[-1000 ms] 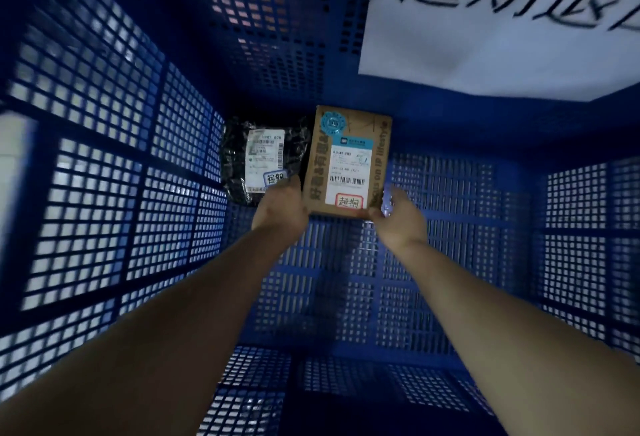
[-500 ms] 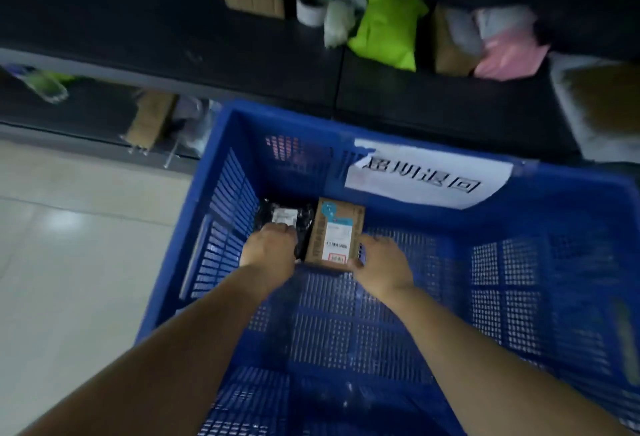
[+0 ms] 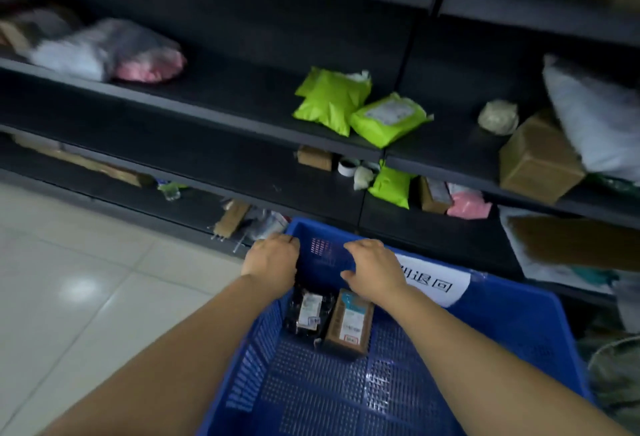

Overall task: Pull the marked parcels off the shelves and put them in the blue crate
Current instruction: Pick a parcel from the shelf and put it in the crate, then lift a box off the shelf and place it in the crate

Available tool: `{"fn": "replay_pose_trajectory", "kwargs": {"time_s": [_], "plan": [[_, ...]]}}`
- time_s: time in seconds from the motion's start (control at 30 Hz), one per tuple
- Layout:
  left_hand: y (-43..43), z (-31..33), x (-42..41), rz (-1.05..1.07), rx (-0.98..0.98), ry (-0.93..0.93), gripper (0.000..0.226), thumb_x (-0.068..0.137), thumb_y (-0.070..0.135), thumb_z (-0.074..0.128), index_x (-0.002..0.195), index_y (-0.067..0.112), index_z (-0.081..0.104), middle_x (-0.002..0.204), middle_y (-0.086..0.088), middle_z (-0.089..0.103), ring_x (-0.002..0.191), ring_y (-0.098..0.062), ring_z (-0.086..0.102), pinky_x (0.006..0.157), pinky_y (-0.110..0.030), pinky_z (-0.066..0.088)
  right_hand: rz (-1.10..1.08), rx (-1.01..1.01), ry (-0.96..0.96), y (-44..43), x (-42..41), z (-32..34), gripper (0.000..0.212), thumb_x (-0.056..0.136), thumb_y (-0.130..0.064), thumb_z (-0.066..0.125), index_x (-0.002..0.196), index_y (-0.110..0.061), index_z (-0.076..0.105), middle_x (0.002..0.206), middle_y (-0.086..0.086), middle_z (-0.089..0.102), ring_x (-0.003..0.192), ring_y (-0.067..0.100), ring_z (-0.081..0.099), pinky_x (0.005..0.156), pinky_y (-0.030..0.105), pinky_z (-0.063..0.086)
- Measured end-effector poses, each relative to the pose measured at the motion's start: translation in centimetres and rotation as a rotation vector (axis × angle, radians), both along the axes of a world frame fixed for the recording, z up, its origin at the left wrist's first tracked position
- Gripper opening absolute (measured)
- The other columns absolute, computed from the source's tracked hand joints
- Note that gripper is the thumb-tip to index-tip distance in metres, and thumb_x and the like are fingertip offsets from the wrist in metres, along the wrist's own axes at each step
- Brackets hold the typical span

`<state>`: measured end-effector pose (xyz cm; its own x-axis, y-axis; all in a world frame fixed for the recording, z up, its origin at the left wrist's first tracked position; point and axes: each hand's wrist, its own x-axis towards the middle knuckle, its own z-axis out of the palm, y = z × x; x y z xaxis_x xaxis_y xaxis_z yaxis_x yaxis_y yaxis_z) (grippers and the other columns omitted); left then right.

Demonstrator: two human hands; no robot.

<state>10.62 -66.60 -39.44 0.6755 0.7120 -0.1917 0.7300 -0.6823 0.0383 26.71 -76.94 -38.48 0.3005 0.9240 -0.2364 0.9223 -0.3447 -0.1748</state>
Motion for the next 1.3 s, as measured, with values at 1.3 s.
{"fn": "replay_pose_trajectory", "kwargs": {"time_s": [1.3], "plan": [[27.8, 34.2, -43.4, 0.328, 0.623, -0.241, 0.025, 0.087, 0.020, 0.062, 0.112, 0.016, 0.059, 0.112, -0.001, 0.059, 0.106, -0.021, 0.053, 0.079, -0.031, 0.046, 0.362, 0.400, -0.250, 34.8, -39.8, 34.9, 0.053, 0.089, -0.045, 0.057, 0.135, -0.021, 0.046, 0.131, 0.004, 0.054, 0.125, 0.027, 0.044, 0.099, 0.040, 0.042]]}}
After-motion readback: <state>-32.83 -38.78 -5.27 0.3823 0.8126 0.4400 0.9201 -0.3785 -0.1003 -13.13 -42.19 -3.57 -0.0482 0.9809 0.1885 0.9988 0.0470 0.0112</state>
